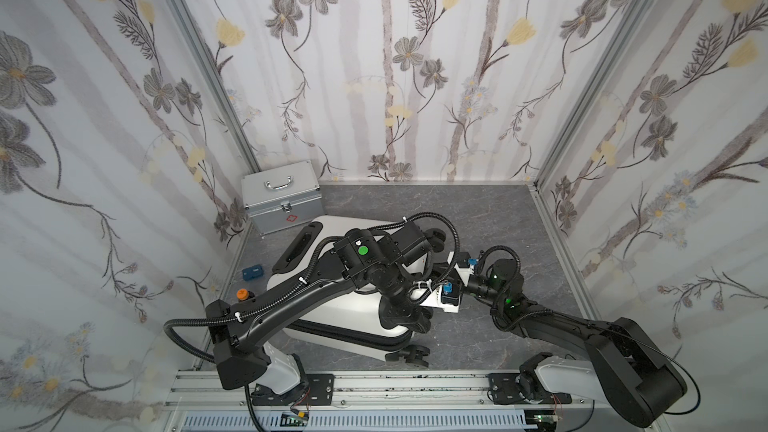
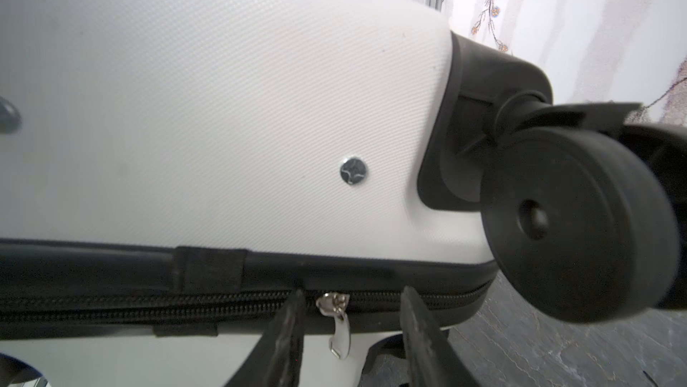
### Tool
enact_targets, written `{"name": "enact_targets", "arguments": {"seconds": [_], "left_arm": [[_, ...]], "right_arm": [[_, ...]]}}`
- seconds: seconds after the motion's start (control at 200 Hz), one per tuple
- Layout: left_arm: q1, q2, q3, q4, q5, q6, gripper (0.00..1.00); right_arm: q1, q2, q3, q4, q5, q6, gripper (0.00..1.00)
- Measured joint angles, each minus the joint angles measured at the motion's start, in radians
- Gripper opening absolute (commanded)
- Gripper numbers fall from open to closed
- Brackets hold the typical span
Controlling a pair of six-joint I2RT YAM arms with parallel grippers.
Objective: Open the suitcase zippers
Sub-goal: Unzip the zipper on the suitcase.
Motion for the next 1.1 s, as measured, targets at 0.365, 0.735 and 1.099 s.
{"name": "enact_targets", "arguments": {"seconds": [0.365,0.735,1.099], "left_arm": [[0.000,0.000,0.000,0.000,0.001,0.000,0.10],[0.000,0.000,0.000,-0.007,-0.006,0.000,0.10],[0.000,0.000,0.000,-0.002,-0.005,-0.001,0.10]], "right_arm": [[-0.004,0.059,0.047,-0.064,-0.077,-0.053,0.34],[-0.006,0.090,0.077,-0.134,-0.112,-0.093,0.13],[-0.020,0.061,0.058,-0.135,-0.093,-0.048,0.00]]}}
